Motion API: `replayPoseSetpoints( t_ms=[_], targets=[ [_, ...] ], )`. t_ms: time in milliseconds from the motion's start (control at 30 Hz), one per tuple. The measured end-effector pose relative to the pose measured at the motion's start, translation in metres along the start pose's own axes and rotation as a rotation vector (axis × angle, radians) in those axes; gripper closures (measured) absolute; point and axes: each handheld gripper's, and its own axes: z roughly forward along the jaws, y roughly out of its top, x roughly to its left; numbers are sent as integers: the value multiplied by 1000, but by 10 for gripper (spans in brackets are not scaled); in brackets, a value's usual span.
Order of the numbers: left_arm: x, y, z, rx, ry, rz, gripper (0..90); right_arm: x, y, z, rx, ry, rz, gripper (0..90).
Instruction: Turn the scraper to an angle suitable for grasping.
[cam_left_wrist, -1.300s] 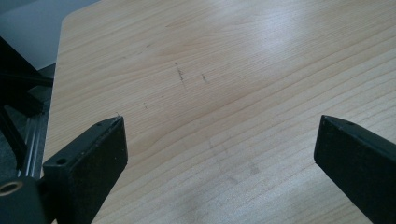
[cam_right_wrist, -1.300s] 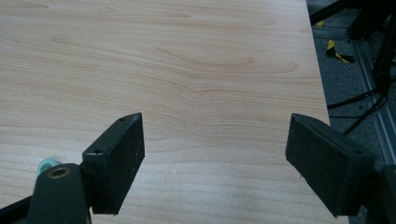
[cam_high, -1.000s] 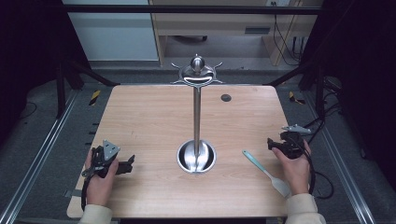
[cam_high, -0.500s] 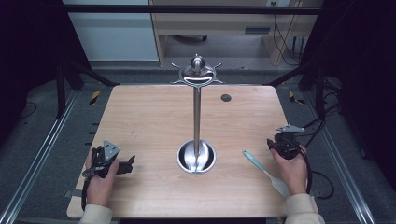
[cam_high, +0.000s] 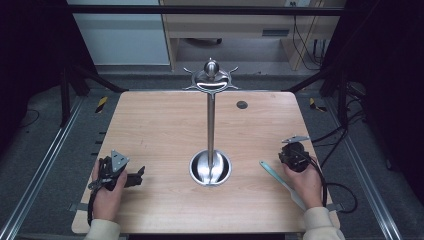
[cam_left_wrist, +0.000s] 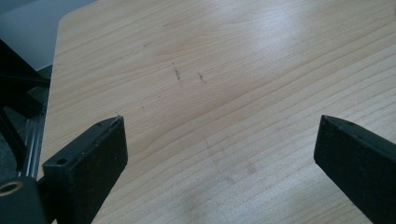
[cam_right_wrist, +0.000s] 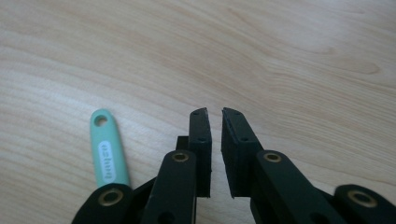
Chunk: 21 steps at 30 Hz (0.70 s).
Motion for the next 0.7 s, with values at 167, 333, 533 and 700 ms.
replayPoseSetpoints(
  t_ms=[167,333,533,700],
  targets=[
    [0,0,0,-2,0,-2,26,8,0,4,30,47,-30,895],
    [0,0,0,-2,-1,-2,26,14,1,7,44,61,-54,900],
    [0,0,0,0,-1,-1,26,23,1,11,53,94,-75,900],
    [1,0,0,-1,0,-3,26,27,1,13,61,110,-88,900]
  ],
)
